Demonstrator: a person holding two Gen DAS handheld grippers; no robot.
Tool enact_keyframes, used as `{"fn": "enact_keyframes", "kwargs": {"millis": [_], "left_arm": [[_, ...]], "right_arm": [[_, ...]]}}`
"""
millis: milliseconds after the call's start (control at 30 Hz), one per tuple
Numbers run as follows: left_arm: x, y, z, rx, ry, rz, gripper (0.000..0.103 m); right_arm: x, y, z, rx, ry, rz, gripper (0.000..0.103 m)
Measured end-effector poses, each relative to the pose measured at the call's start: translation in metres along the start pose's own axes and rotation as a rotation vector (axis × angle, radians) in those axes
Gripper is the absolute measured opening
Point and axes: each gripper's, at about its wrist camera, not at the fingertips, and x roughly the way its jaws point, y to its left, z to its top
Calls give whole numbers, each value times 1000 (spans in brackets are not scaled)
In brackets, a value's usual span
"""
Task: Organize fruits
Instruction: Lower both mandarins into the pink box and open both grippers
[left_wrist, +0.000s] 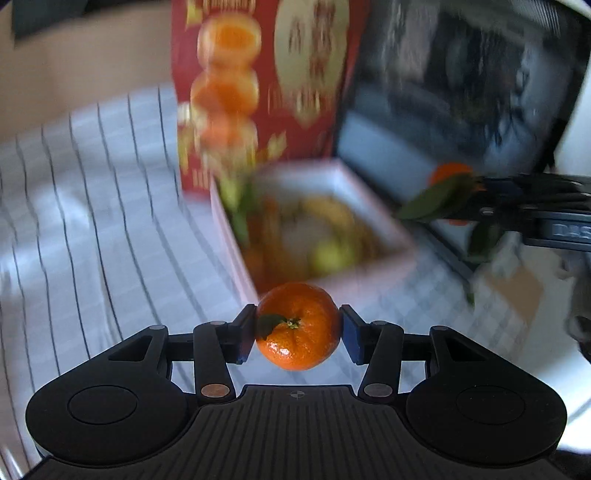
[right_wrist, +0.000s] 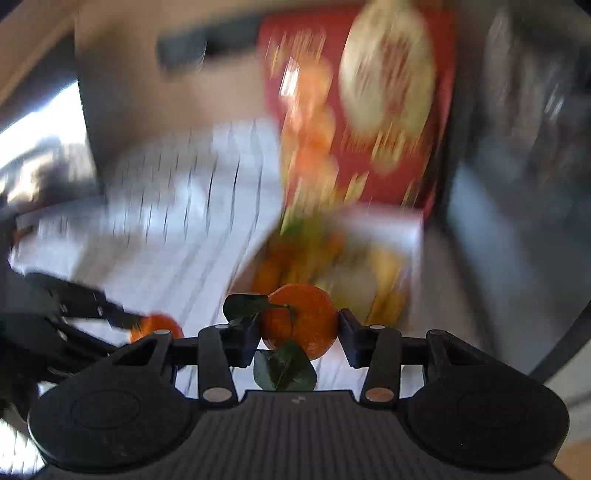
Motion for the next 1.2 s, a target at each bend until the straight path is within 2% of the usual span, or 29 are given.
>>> {"fn": "enact_keyframes", "kwargs": {"millis": [100, 200, 300, 367, 433, 600, 700, 833, 933, 967, 1067, 1200], "left_arm": [[19, 2, 40, -6, -33, -17, 53], [64, 0, 72, -43, 19, -41, 53], [120, -13, 92, -17, 106, -59, 53], [151, -17, 93, -27, 178, -65, 53], [179, -19, 92, -20, 247, -38, 53], [211, -25, 81, 11, 344, 9, 54], [207, -23, 78, -4, 312, 5, 53], [159, -14, 80, -67, 146, -41, 52], [108, -5, 63, -105, 8, -17, 52], [96, -3, 57, -124, -17, -5, 52], [67, 9, 25, -202, -49, 31, 52], [44, 19, -22, -283, -30, 66, 52]], "right_arm": [[-20, -15, 30, -9, -112, -53, 44], [-25, -28, 38, -11, -146, -84, 44], [-19, -45, 29, 33, -116, -82, 44], [-12, -52, 20, 57, -94, -86, 44], [-7, -59, 8, 76, -69, -75, 44], [1, -72, -11, 94, -23, -62, 44], [7, -79, -15, 106, -6, -59, 44], [16, -82, -9, 99, -2, -52, 44], [27, -81, 3, 94, -6, -44, 44], [31, -81, 7, 92, -6, -43, 44], [52, -78, 25, 82, -9, -26, 44], [98, -81, 48, 130, 17, 23, 44]]}}
